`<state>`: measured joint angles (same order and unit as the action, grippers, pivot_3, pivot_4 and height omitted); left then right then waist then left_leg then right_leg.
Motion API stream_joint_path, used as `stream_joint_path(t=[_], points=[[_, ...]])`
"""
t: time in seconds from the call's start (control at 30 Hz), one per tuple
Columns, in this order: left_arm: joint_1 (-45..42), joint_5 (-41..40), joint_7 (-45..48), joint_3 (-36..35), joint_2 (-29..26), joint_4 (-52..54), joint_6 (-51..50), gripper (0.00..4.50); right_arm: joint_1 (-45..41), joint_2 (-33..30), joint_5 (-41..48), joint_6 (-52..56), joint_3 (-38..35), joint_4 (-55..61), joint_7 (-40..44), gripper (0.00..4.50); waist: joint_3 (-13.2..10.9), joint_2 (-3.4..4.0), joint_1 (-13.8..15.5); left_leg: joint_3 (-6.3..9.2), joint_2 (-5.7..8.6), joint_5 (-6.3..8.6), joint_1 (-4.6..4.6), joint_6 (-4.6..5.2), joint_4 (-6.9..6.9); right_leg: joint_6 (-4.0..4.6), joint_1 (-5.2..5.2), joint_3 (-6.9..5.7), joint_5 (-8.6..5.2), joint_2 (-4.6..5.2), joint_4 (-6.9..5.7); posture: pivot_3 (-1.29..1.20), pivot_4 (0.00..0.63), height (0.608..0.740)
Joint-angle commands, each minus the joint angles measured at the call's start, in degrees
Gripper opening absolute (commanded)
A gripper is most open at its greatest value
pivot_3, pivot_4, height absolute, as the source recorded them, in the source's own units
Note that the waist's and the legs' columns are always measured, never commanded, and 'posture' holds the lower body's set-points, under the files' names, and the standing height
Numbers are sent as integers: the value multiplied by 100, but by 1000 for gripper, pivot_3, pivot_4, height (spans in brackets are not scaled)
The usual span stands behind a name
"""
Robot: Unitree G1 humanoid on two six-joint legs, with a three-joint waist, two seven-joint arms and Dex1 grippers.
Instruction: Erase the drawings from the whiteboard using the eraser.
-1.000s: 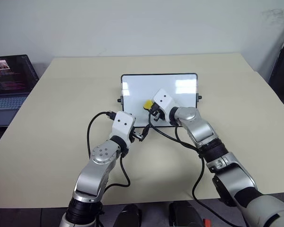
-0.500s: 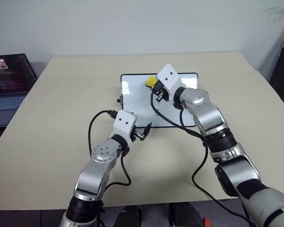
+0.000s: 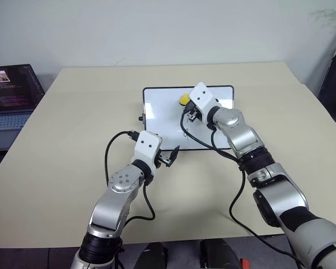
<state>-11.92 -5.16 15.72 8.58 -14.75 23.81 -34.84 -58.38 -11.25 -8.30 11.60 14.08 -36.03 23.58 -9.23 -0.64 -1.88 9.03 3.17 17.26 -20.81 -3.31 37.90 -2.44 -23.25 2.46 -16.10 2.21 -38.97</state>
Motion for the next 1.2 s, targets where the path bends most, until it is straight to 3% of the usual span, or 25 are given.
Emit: stream_joint_path(t=[0.03,0.6,0.9,1.2], points=[[-31,22,1,23,14,254,17,4500,-66,-79,-131,-54,-53,-145,-75,1123,0,0,0,0,0,0,0,1,0,0,0,-1,0,0,-1,0,150,740],[-16,38,-45,-40,-18,318,-37,4500,878,98,-132,957,290,757,677,1123,5,-1,-12,0,-2,-1,12,2,1,0,9,0,1,-1,-5,0,150,740],[-20,37,-73,-34,12,283,-27,4500,815,88,-98,1122,176,886,677,1123,5,-1,-5,4,-1,-4,13,5,1,2,10,-3,7,-1,-5,0,150,740],[-96,24,-12,8,28,154,49,4500,702,69,216,1512,-320,2107,402,1123,0,0,8,10,0,-11,-5,-8,-1,2,-1,-6,8,0,0,0,150,740]])
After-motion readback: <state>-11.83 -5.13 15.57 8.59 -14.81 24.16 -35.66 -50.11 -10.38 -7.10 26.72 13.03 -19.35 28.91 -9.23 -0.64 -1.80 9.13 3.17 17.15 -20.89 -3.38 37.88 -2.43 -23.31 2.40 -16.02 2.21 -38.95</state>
